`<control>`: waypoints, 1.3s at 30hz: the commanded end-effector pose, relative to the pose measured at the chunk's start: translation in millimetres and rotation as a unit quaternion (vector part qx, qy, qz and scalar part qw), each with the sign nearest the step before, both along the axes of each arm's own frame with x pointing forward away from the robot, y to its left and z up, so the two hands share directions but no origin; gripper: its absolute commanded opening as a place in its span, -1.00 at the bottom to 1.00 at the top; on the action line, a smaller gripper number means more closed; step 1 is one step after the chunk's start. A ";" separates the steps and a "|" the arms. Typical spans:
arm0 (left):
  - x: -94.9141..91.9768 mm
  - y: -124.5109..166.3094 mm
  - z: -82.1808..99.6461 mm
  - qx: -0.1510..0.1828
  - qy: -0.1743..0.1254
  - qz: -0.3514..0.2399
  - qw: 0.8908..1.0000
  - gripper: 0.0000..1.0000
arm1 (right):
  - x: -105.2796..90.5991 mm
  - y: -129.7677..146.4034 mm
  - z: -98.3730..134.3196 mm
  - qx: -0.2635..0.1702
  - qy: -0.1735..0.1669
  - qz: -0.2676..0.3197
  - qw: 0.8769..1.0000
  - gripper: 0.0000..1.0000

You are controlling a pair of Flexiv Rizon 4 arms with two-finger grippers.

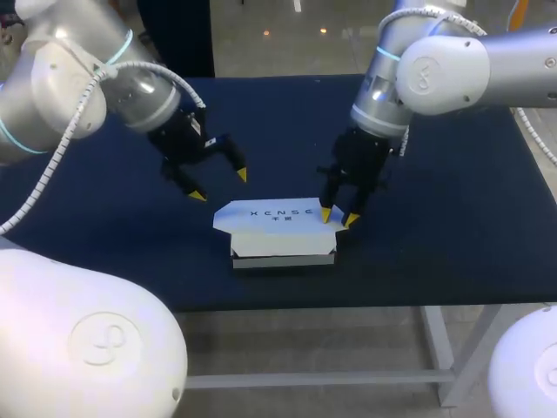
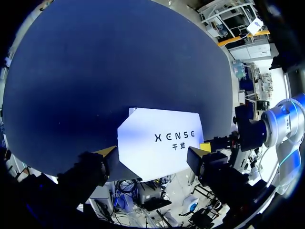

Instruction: Assemble the packaging by folding the flat box into shape, placing the metal phone stand inside, and closing the box properly

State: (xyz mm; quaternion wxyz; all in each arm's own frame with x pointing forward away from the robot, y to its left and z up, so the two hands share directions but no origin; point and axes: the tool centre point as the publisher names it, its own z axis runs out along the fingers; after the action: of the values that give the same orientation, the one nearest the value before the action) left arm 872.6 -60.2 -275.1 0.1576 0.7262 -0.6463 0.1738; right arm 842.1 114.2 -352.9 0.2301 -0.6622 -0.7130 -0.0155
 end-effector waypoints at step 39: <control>-23.2 -18.1 -51.5 0.098 0.052 -0.048 0.993 -0.04 | -0.9 3.8 -6.0 0.002 0.003 -0.006 1.000 -0.08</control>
State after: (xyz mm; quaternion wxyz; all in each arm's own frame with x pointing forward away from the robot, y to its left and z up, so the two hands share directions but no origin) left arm 846.9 -74.0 -323.5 0.1302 0.7133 -0.6851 0.0700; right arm 841.1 116.1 -357.1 0.2340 -0.6658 -0.7083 -0.0170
